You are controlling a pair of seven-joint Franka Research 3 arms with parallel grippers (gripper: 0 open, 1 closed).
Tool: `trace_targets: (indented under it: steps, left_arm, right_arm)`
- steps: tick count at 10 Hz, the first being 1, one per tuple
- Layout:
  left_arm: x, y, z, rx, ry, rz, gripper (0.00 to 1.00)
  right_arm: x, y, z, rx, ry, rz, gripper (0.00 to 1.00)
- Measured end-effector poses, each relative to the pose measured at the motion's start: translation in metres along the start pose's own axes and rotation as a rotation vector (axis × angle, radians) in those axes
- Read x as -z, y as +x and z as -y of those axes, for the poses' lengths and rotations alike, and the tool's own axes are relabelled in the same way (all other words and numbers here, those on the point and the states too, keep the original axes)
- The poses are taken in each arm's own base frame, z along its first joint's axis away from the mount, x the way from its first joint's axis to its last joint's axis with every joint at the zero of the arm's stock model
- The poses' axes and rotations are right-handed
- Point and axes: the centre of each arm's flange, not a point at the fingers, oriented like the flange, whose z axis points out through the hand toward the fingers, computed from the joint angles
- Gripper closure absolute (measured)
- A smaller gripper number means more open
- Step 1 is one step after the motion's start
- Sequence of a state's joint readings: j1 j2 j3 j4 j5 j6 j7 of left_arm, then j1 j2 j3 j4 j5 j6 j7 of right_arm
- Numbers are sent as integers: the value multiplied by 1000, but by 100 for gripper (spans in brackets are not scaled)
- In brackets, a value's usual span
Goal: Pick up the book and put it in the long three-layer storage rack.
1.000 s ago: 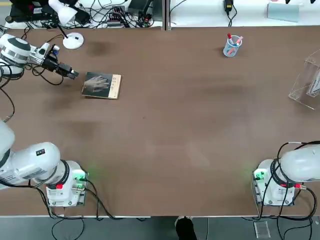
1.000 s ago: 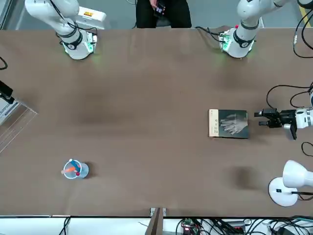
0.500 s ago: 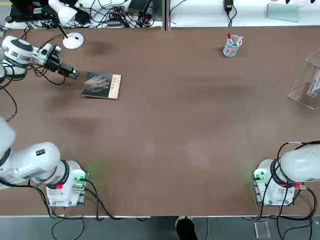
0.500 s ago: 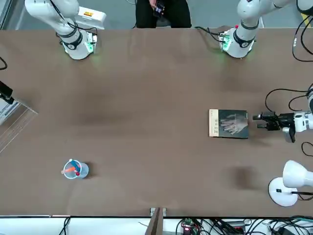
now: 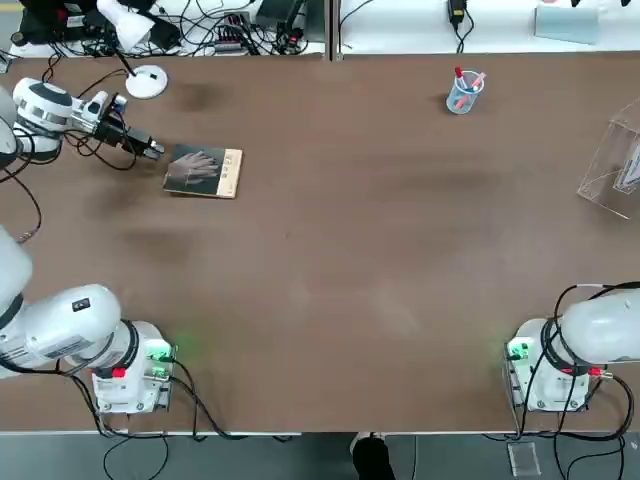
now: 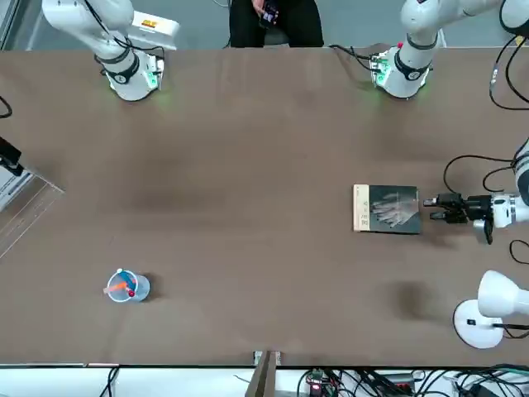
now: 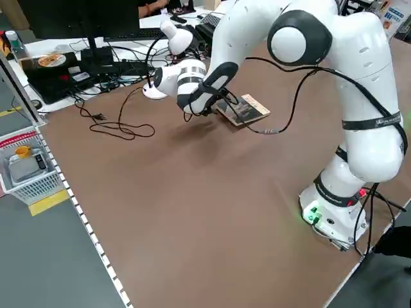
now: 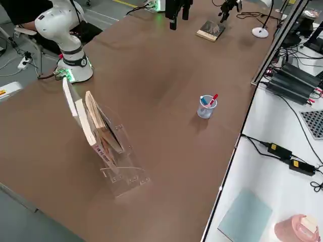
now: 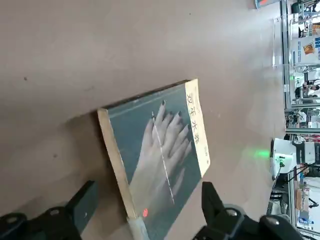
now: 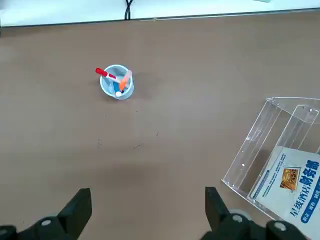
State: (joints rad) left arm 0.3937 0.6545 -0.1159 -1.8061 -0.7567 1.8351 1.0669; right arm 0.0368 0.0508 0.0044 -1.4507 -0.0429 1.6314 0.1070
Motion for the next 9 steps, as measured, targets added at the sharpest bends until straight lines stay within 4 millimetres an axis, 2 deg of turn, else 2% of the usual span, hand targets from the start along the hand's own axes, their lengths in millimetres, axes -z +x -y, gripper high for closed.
trace_targets:
  steps: [5, 9]
  left_arm:
    - [-2, 8, 5, -6, -3, -7, 9]
    - [-14, 8, 16, 12, -29, -17, 12]
  right_arm:
    - [0, -1, 0, 0, -1, 5, 0]
    - [0, -1, 0, 0, -1, 5, 0]
